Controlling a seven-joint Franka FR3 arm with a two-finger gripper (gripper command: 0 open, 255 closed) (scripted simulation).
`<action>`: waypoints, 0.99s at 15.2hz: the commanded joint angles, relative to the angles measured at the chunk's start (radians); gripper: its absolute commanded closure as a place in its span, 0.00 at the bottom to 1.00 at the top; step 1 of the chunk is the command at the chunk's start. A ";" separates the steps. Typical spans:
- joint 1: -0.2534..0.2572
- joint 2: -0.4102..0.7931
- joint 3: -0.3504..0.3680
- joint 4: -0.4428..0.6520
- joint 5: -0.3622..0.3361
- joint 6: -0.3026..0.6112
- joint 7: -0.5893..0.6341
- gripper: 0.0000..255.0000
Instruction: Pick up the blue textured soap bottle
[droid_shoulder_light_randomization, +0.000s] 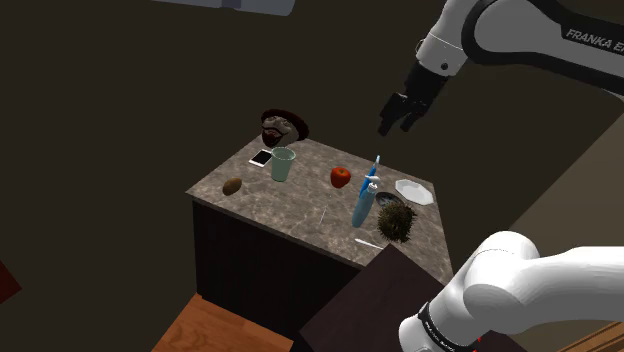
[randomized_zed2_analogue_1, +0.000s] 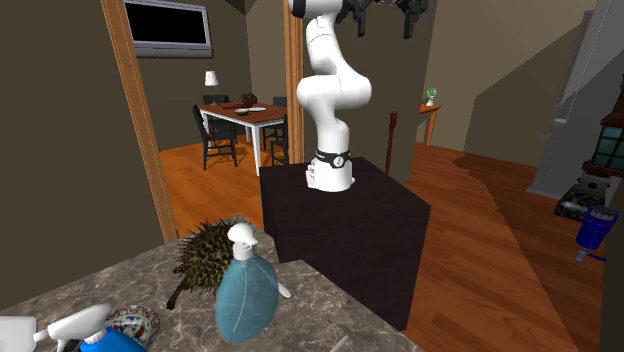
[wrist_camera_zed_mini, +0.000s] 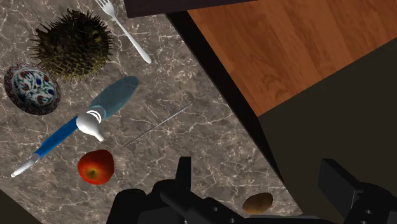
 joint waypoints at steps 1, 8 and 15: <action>0.000 0.000 0.000 0.000 0.000 0.000 0.000 0.00; -0.035 0.068 -0.102 -0.116 -0.072 0.169 -0.105 0.00; -0.070 0.200 -0.210 -0.174 -0.134 0.352 -0.207 0.00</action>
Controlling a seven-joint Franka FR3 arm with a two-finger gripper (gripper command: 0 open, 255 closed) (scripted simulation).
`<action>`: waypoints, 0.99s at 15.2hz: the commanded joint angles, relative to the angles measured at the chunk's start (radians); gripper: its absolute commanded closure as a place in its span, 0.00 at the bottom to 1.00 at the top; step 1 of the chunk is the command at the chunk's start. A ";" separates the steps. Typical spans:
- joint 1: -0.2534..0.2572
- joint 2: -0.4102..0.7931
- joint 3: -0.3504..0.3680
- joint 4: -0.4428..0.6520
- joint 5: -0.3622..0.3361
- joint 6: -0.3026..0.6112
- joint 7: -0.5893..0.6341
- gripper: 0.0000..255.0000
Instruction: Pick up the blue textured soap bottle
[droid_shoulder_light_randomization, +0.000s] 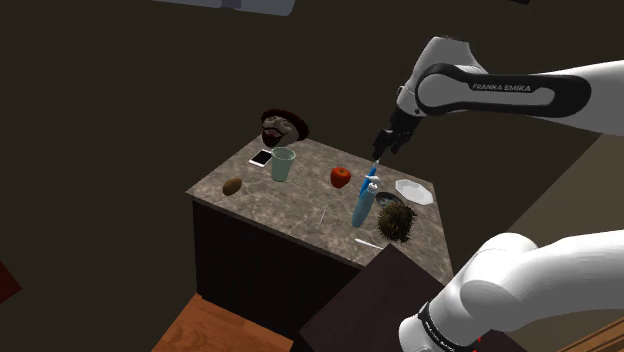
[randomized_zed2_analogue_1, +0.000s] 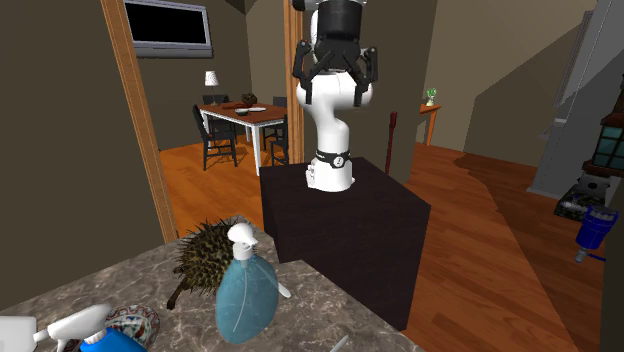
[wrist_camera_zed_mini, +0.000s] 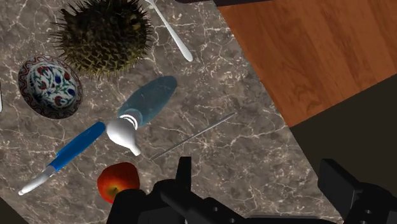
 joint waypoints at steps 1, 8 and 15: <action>-0.010 0.049 -0.034 -0.012 -0.016 0.060 -0.031 0.00; -0.030 0.251 -0.145 0.000 -0.038 0.246 -0.143 0.00; -0.041 0.503 -0.243 0.074 0.025 0.415 -0.292 0.00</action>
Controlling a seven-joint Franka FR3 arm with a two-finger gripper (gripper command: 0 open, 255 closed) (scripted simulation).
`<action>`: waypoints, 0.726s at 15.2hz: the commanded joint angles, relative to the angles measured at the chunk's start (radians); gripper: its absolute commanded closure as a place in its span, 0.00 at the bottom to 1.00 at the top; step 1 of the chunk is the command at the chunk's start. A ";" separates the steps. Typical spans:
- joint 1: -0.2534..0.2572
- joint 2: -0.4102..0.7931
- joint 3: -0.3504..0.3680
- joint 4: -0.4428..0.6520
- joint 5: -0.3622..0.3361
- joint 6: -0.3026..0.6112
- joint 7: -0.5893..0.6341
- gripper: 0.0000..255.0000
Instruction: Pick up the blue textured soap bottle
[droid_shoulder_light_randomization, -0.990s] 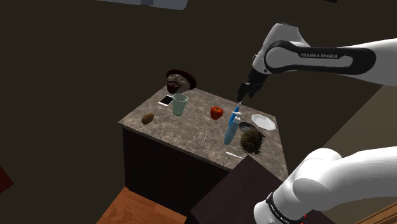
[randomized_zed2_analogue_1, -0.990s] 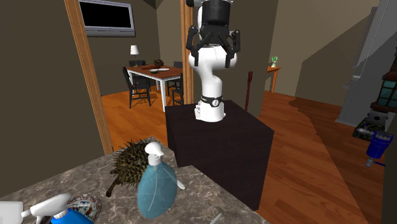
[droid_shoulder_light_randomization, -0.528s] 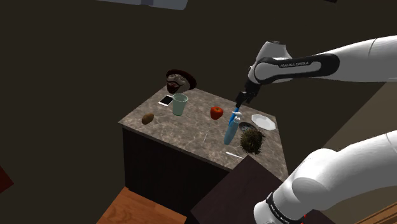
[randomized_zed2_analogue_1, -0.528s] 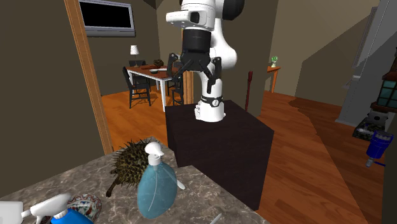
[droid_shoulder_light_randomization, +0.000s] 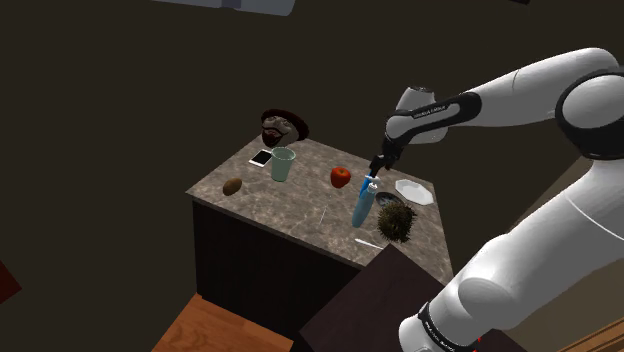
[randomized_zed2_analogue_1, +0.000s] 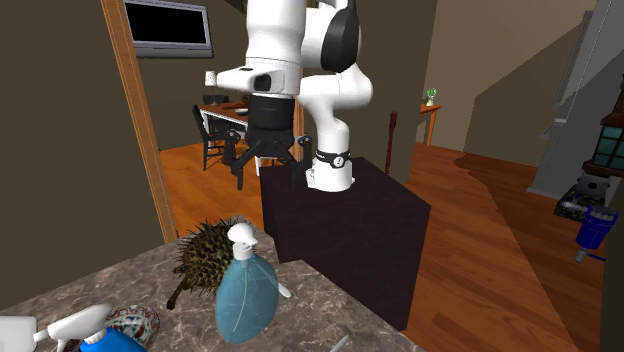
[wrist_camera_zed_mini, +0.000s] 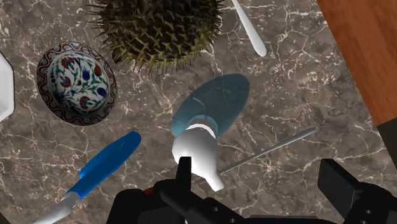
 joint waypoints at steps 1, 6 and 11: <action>-0.005 0.084 -0.026 0.032 0.036 0.048 -0.056 0.00; -0.032 0.237 -0.041 0.093 0.126 0.126 -0.160 0.00; -0.042 0.294 -0.030 0.078 0.166 0.192 -0.183 0.00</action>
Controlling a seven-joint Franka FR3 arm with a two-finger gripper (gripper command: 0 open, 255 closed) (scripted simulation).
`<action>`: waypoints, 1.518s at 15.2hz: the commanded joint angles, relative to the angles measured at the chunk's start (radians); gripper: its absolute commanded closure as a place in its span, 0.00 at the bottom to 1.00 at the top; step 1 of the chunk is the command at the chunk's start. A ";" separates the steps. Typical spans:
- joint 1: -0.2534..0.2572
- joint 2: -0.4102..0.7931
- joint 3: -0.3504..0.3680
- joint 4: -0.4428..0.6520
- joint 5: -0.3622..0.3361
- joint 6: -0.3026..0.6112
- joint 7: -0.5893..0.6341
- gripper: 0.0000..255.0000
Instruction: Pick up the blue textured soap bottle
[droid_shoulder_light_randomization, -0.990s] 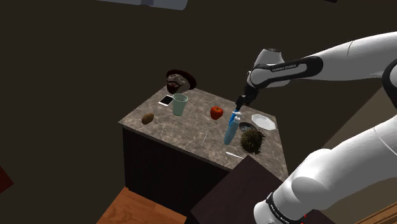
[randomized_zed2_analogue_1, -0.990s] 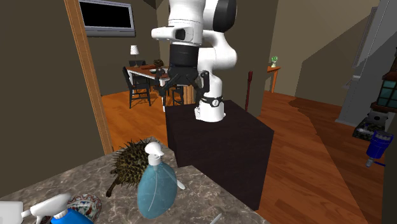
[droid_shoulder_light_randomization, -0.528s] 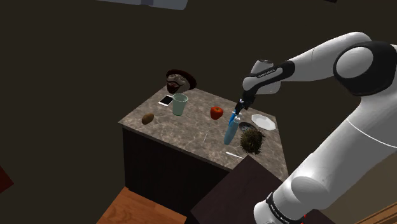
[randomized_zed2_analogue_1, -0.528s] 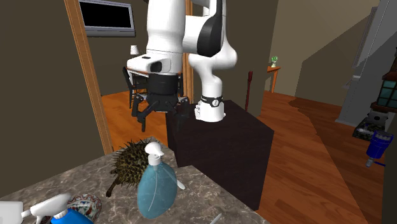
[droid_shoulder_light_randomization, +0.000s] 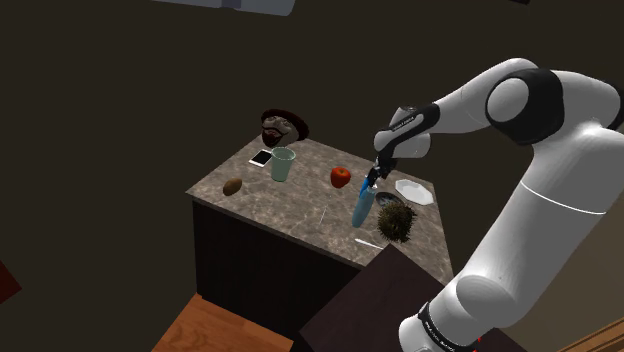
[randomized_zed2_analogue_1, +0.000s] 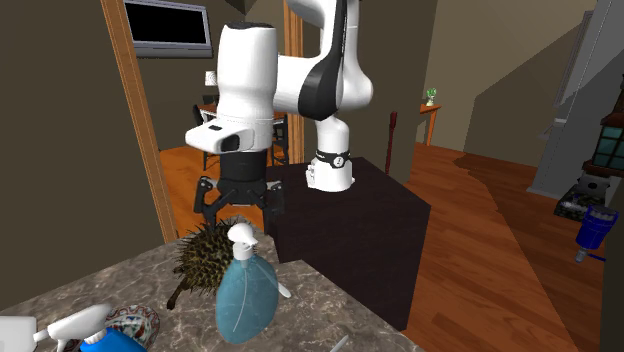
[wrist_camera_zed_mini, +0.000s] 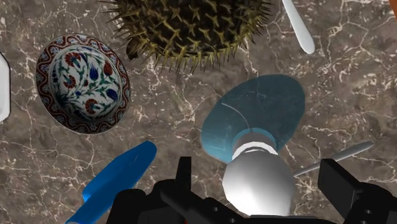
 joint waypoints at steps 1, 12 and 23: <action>-0.005 0.023 0.005 -0.006 0.017 0.028 -0.010 0.00; -0.007 0.031 0.007 -0.006 0.023 0.034 -0.015 1.00; 0.012 -0.080 -0.013 0.024 -0.054 -0.096 0.031 1.00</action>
